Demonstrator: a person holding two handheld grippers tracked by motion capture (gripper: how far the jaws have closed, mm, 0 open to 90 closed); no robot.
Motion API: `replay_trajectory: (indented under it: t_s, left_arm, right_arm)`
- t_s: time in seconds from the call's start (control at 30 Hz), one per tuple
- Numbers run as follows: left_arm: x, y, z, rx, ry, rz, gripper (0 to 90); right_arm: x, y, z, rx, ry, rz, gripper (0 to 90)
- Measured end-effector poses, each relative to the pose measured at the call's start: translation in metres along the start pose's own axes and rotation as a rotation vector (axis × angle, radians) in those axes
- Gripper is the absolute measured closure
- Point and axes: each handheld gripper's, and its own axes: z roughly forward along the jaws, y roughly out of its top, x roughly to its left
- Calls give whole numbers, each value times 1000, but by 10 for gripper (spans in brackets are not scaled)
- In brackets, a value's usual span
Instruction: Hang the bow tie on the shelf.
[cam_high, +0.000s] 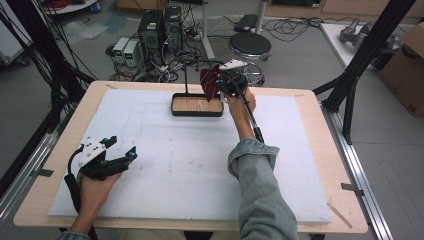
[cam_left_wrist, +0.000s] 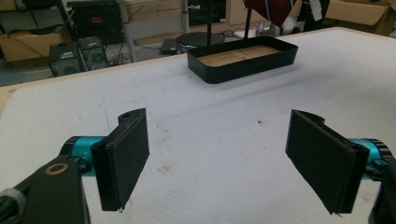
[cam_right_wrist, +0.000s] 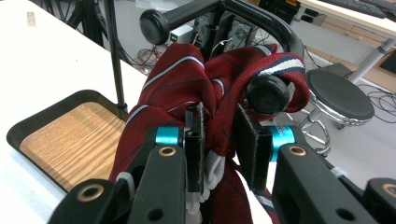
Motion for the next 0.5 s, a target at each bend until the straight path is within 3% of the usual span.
replay_trajectory:
  t_s: [0.5]
  left_arm:
    - [0,0,-1,1,-2,0,217]
  right_arm:
    - [-3,-3,2,-4,-18,30,730]
